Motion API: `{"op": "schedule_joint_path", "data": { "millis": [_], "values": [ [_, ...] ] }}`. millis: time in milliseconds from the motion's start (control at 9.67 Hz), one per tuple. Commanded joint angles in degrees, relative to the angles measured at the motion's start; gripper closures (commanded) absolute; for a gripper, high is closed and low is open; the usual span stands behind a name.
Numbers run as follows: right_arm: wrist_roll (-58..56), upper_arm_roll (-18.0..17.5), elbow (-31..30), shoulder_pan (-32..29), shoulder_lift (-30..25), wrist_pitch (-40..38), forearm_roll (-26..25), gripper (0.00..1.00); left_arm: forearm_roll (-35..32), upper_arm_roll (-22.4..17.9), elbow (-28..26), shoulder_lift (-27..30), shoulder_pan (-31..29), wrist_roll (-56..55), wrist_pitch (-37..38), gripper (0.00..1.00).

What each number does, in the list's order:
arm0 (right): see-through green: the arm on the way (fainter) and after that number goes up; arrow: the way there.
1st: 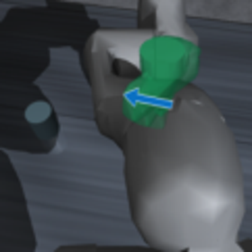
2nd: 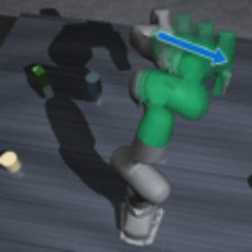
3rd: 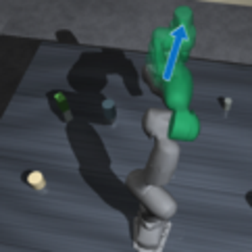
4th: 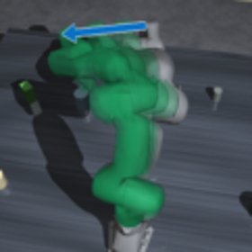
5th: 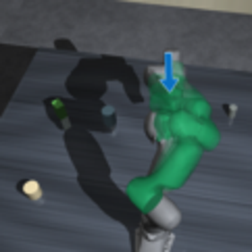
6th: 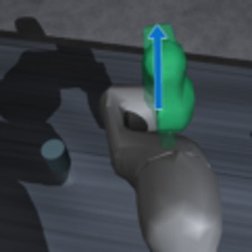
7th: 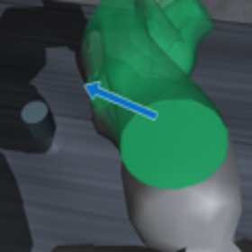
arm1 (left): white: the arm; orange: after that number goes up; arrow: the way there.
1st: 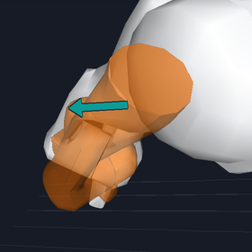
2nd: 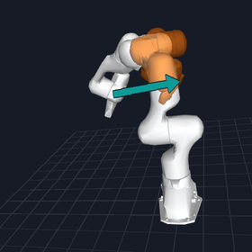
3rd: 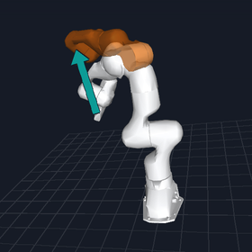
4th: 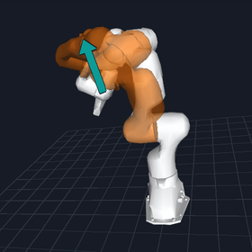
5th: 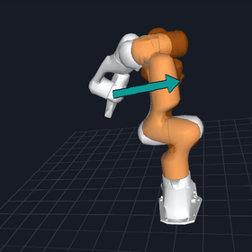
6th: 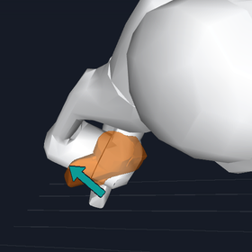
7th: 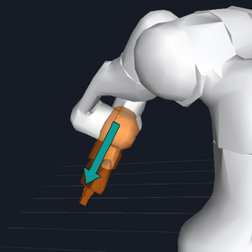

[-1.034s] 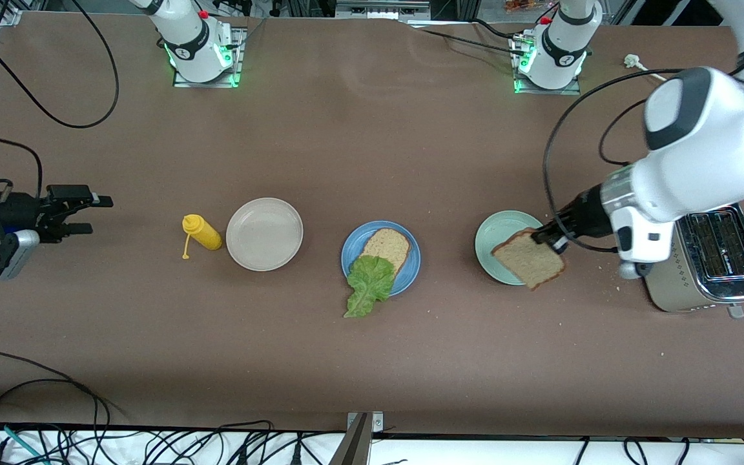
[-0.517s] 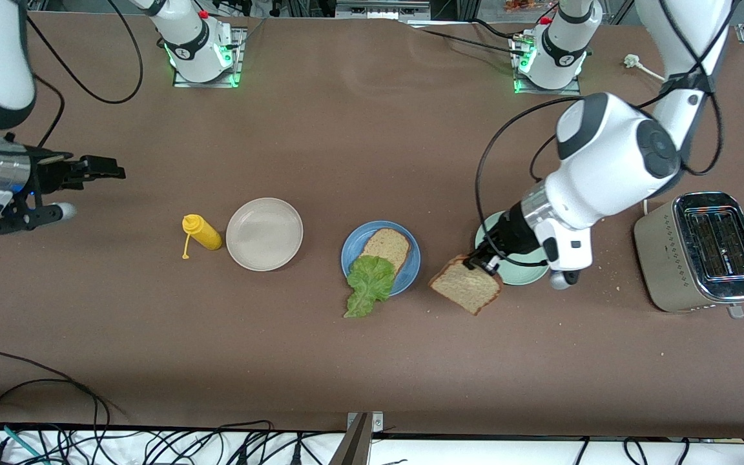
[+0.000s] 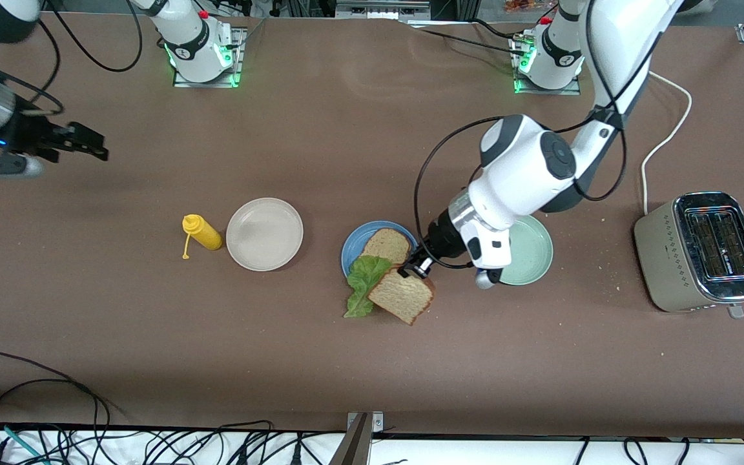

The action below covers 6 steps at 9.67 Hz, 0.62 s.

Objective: Make sandwich in blue plate with both arms
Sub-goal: 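Lower the toast onto the lettuce with the left gripper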

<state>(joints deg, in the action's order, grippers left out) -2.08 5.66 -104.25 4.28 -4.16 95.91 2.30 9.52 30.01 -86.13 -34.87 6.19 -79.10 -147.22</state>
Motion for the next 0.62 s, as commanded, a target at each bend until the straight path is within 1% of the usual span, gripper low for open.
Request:
{"op": "schedule_joint_path", "data": {
  "millis": [0,207,414,517],
  "values": [
    [0.4,-1.1,4.6,-3.6,-1.1,-6.3,-0.6,0.0,0.4,-0.8,-4.7,0.0,3.8,-1.4,-7.4,1.0],
    [0.5,-1.3,8.9,-3.7,1.4,-10.3,-0.4,0.0,-0.5,-0.9,-7.5,-0.1,5.1,-1.4,-9.0,1.0],
    [0.4,-1.3,14.8,-3.2,5.4,-14.3,-0.4,0.0,-3.3,-0.9,-7.7,-1.2,5.2,-1.5,-9.8,1.0],
    [0.2,-1.3,15.0,-2.6,5.4,-13.4,-0.3,0.0,-3.4,-0.9,-7.8,-1.9,5.3,-1.4,-11.1,1.0]
  ]
}}
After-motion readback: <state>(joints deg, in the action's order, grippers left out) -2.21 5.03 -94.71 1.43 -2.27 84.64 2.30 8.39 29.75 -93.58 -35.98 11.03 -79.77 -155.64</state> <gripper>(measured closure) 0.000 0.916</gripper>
